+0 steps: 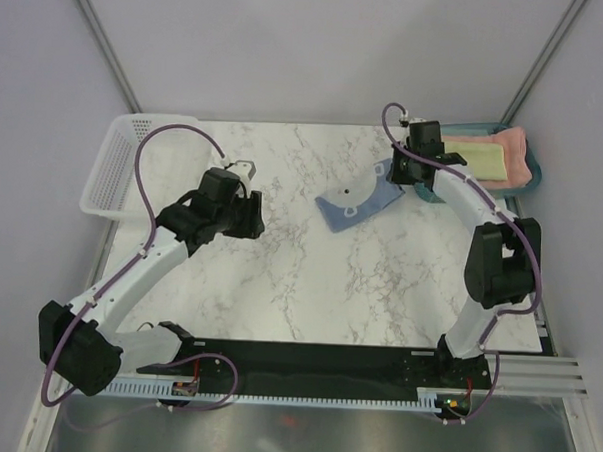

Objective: Fold and stack the towels
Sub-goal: Neatly place the folded towel into the bin

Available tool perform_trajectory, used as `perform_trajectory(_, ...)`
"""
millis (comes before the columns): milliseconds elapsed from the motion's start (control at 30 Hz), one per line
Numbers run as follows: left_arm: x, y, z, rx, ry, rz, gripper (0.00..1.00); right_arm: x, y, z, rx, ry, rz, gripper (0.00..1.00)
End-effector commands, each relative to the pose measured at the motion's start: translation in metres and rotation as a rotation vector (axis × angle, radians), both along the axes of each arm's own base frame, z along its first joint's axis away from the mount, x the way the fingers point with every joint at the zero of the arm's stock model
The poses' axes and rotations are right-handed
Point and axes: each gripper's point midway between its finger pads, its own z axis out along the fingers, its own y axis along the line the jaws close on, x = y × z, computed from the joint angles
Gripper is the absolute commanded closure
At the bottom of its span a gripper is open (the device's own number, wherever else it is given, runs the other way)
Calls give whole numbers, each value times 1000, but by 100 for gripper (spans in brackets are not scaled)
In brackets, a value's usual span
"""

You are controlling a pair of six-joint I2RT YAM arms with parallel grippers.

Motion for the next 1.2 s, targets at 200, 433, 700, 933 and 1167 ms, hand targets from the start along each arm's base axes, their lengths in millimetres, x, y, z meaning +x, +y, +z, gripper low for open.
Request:
perform_trajectory(200,-1,8,-24,84,17,-56,45,66,-71,22,-116,-38,-89,100)
perform_trajectory(433,0,0,-27,71,41,-88,43,83,-131,28,-155,-14,-175,100)
perform_trajectory(700,-5,-4,-29,50,56,-112,42,99,-186,62,-145,-86,-263,100)
perform_trajectory(933,-7,-10,-32,29,77,-131,41,107,-232,78,-136,-127,-300,100)
perform_trajectory(1167,-8,-13,-35,21,91,-144,41,115,-282,74,-125,-137,-334,100)
